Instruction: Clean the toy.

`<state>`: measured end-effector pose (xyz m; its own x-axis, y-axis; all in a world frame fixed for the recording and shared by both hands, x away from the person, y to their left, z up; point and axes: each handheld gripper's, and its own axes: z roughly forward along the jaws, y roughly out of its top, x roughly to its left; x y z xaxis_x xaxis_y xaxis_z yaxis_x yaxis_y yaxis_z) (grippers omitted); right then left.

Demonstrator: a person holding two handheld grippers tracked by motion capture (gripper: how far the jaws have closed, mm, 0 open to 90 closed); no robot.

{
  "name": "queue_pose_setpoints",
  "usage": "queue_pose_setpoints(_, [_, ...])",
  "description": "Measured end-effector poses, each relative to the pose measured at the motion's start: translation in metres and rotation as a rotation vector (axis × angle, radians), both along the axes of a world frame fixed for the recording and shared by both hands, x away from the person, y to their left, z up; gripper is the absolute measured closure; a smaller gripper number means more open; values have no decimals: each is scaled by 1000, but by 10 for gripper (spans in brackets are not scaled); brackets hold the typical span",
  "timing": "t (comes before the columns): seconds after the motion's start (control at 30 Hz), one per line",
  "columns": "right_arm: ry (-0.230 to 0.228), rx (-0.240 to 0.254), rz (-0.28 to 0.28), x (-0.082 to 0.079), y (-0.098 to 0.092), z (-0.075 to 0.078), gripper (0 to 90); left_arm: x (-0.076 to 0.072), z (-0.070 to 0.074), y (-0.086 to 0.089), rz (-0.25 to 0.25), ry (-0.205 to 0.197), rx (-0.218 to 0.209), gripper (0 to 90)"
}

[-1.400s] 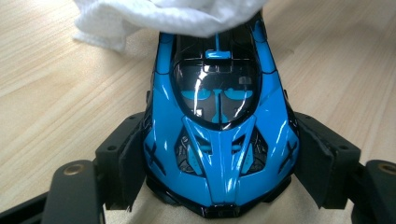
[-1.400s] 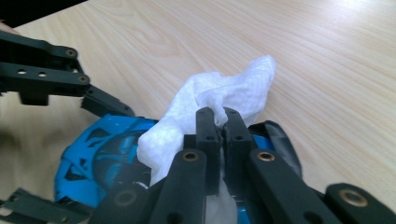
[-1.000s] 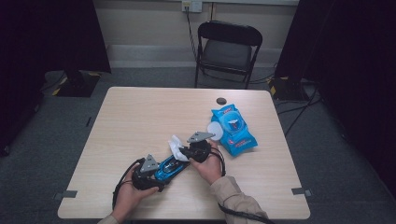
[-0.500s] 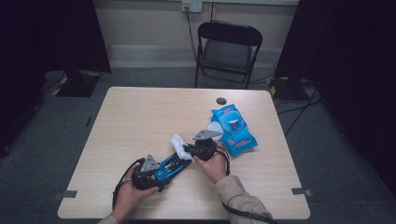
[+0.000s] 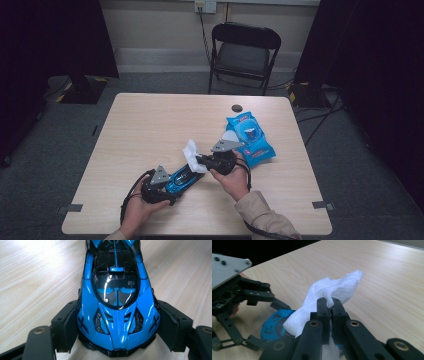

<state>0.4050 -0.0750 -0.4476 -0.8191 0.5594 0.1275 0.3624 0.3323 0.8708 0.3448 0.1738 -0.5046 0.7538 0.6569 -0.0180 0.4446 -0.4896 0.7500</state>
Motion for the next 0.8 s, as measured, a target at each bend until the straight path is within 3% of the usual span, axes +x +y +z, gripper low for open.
queue_pose_setpoints(0.27, [11, 13, 74, -16, 13, -3, 880, 0, 0, 0, 0, 0, 1, 256])
queue_pose_setpoints(0.47, [33, 5, 140, -27, 28, -15, 879, 0, 0, 0, -1, 0, 2, 256])
queue_pose_setpoints(0.8, [60, -42, 208, -36, 56, -35, 878, 0, 0, 0, 0, -1, 2, 256])
